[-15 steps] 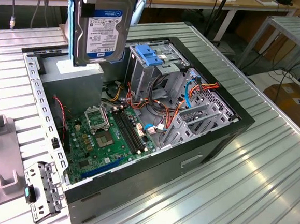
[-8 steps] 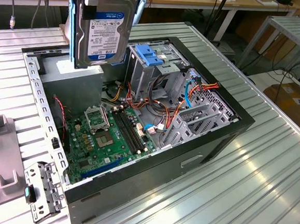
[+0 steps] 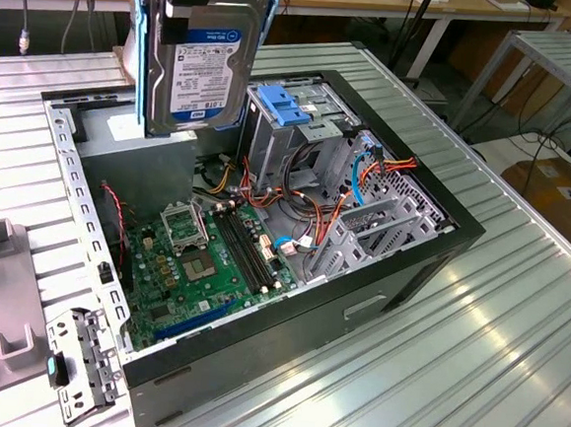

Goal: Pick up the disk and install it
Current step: 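Insert the disk into the insertion slot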

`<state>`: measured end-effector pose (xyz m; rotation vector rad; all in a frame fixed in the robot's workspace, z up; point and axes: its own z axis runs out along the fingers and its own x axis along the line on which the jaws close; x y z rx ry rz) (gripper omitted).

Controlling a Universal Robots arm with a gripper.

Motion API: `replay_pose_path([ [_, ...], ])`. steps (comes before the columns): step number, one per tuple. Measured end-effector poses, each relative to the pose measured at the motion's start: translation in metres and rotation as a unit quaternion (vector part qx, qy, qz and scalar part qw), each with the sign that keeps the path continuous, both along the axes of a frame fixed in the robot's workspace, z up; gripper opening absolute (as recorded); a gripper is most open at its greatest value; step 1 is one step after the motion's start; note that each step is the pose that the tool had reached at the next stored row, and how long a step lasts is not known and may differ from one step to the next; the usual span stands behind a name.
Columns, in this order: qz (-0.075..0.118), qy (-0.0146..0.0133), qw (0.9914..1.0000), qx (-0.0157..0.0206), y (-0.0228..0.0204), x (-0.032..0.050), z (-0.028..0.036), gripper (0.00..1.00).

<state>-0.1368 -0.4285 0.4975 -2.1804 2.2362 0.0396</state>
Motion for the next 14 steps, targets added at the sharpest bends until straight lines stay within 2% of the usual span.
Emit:
replay_pose_path([
  [5, 0.000, 0.0000, 1.00000, 0.0000, -0.0059, 0.0004, 0.0000, 0.37],
  [14, 0.000, 0.0000, 1.00000, 0.0000, -0.0078, 0.0009, 0.0000, 0.37],
])
